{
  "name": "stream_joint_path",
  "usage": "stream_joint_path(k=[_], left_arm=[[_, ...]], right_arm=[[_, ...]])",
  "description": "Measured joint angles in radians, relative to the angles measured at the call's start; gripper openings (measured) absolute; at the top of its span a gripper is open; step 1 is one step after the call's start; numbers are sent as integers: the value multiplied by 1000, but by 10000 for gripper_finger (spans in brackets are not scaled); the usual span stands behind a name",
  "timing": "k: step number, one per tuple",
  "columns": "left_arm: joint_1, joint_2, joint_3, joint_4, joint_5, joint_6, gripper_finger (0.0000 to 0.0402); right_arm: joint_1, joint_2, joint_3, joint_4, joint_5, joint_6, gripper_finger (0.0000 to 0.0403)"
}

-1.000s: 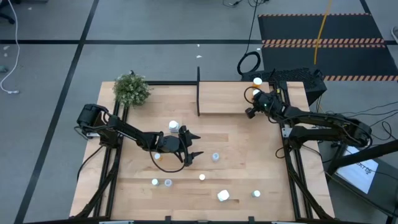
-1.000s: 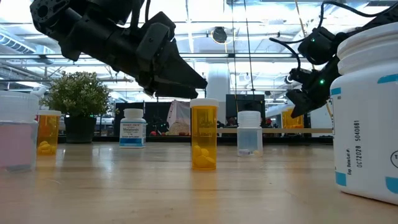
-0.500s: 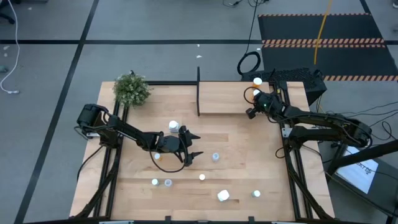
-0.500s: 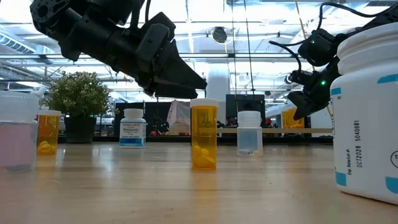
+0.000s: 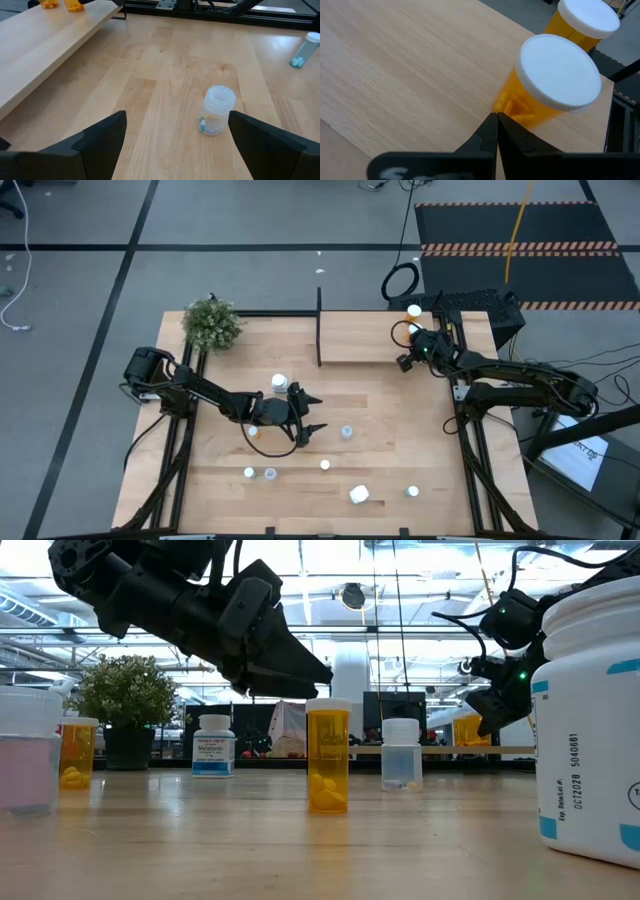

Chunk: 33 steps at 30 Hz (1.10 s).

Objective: Pick and place medicine bottles onto shelf by color
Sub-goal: Put the large orange pill bottle on the shelf aligned with the other large orange pill bottle, then put the right transparent pill bottle on the shelf

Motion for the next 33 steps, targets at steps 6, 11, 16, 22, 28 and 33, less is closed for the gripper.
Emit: stream_joint_path(k=[6,11,16,22,28,33], left_arm=[[0,0,0,0,0,0,351],[0,0,0,0,0,0,351],[0,0,0,0,0,0,351],[0,0,0,1,0,-1,351],[-3,0,0,3,0,-7,351],[-30,0,2,7,-2,-6,351]], right_arm=[[0,0,0,-2,0,0,4],[0,0,0,-6,0,0,4],[0,0,0,-6,22,0,4],[15,-19,0,9,-11,-3,4],[69,-86,0,6,-104,31,4],[152,-175,0,-6,-140,71,4]])
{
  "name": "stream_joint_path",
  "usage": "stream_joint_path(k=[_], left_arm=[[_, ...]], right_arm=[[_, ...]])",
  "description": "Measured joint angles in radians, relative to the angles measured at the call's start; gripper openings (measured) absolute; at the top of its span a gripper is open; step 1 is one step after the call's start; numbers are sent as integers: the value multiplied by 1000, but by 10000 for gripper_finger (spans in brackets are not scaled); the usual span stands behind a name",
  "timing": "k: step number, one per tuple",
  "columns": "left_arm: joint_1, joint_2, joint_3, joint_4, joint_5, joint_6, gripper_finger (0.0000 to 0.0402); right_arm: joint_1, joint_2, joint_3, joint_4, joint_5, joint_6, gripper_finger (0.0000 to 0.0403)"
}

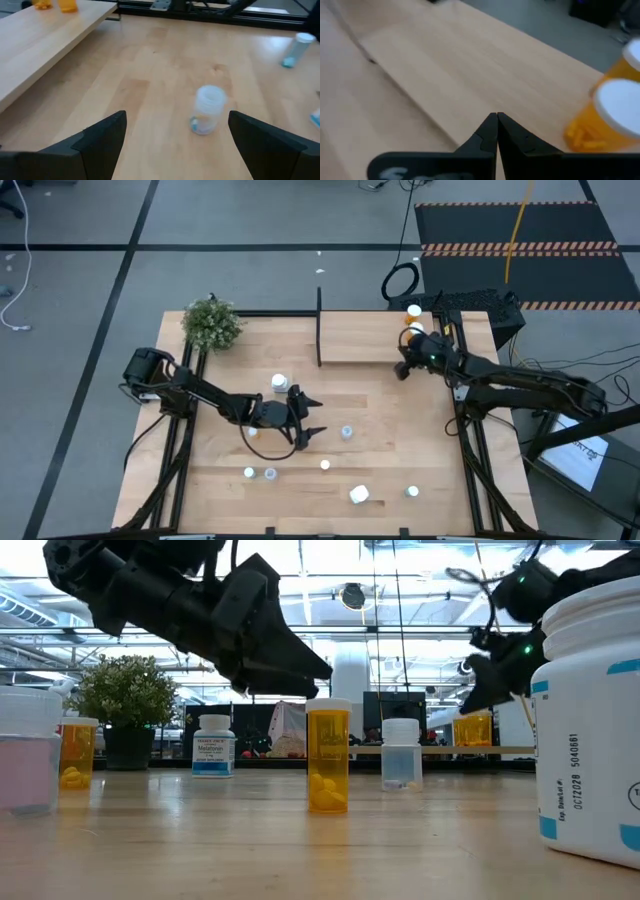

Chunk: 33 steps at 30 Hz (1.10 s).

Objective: Pick and place medicine bottles onto shelf by color
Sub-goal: Put the right transparent pill bottle on the shelf

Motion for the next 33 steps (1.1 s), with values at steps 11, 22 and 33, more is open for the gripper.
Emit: stream_joint_path(k=[11,22,33], left_arm=[[-147,1,310,-533,-85,-14,351],[-254,0,507,-873,-45,-47,351],[-324,0,507,-954,-55,-157,351]], right_arm=[[227,-95,0,-78,-2,114,4],[329,-95,1,-40,-200,17,4],[420,-95,70,-73,-150,23,4]])
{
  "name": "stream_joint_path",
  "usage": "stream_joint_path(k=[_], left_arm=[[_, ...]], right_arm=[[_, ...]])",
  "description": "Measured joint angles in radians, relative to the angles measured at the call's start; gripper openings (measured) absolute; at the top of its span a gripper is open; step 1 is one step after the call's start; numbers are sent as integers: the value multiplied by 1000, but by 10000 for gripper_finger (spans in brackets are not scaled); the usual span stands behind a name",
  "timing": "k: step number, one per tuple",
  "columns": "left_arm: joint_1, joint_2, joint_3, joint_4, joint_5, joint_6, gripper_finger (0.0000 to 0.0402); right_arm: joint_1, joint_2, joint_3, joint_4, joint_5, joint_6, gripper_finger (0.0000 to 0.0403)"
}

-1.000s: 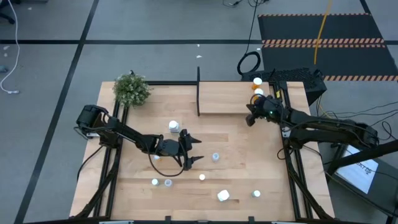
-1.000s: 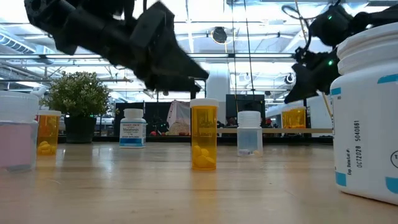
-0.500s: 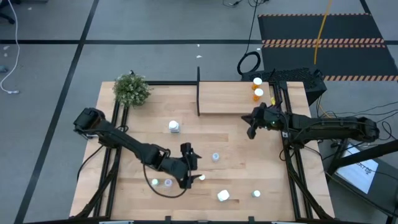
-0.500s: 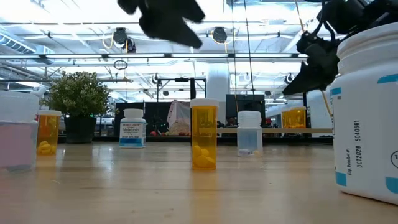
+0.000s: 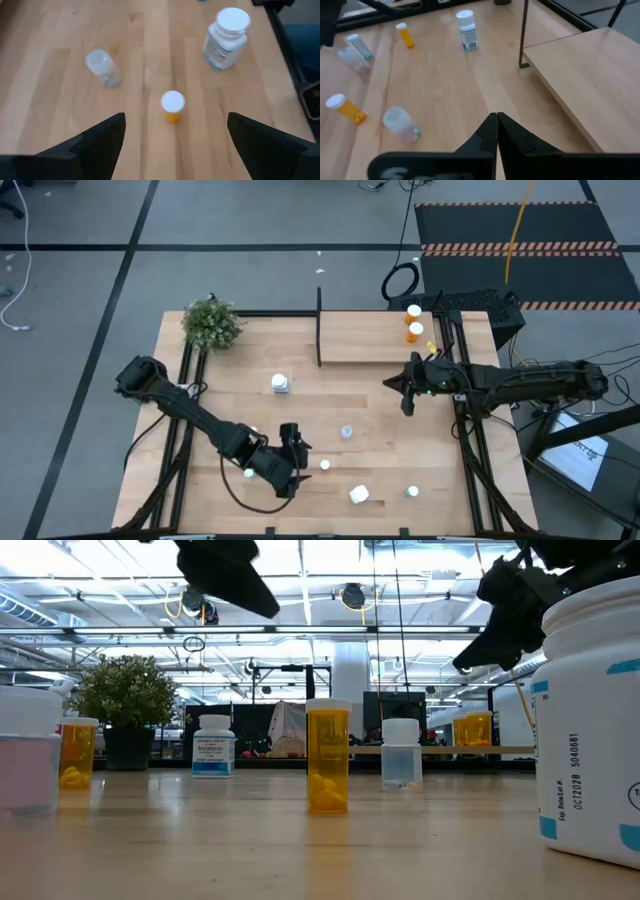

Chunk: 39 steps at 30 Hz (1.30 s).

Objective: Pick and place medicine bottles onto shelf by color
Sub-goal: Put the right transparent pill bottle on the shelf

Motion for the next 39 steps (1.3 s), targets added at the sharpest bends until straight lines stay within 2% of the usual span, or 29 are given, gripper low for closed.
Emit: stream_joint_path(k=[9,13,22,25,28,34,39], left_arm=[[-27,0,-1,0,-11,16,351],[-22,9,-2,10,-39,78,351],[65,10,-3,100,-51,216,351],[97,10,-3,109,-14,258,351],[124,10,-3,111,-9,265,351],[131,10,-4,107,-75,252,351],[130,10,-51,144,-76,221,351]], right_arm=[[42,0,25,-63,-4,-74,4],[46,0,30,-57,-4,-127,4],[46,0,30,-45,-2,-186,4],[46,0,30,-44,-2,-187,4],[46,0,30,-44,-2,-185,4],[46,0,30,-37,0,-198,4],[46,0,30,-31,0,-192,4]])
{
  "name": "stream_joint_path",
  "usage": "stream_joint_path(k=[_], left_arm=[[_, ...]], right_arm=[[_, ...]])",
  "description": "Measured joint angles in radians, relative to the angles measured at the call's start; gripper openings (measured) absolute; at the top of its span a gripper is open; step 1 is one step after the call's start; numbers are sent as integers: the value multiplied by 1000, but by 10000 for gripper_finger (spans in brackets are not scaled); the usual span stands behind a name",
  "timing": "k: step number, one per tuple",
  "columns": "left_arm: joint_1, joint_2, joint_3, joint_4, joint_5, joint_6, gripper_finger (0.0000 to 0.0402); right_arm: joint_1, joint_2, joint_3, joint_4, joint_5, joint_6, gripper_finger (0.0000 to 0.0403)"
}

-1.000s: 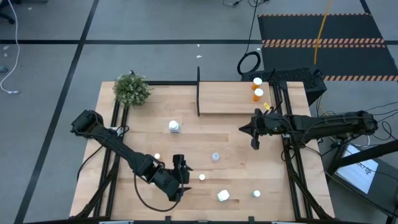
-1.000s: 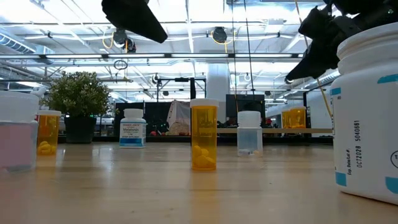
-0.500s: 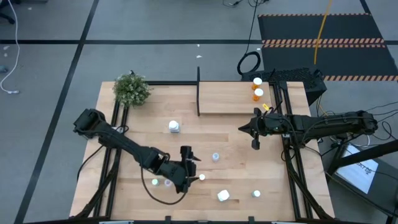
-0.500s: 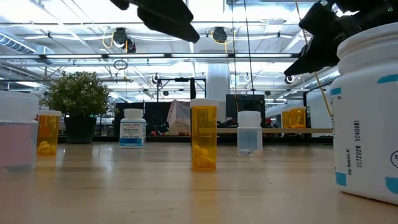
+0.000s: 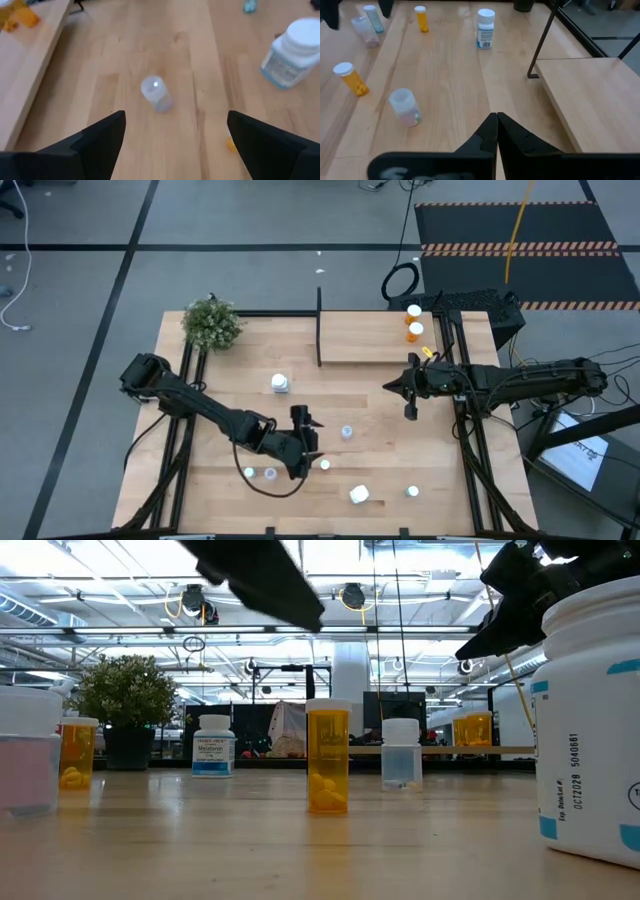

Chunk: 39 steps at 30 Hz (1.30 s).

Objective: Pick and place medicine bottles onto shelf by color
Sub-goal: Put the right transparent pill bottle on the shelf

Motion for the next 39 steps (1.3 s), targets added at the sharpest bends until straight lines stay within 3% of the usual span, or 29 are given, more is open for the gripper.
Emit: stream_joint_path(k=[7,18,25,32,39], left_arm=[[-2,0,-39,1,0,-40,351],[14,-10,-38,-1,16,16,351],[52,6,-38,196,111,4,351],[65,24,-39,234,127,13,351],[104,122,-38,378,188,13,351]], right_arm=[[0,0,0,17,-2,22,4],[0,0,0,90,-6,76,4],[0,0,0,90,-7,107,4],[0,0,0,90,-8,99,4],[0,0,0,94,-8,75,4]])
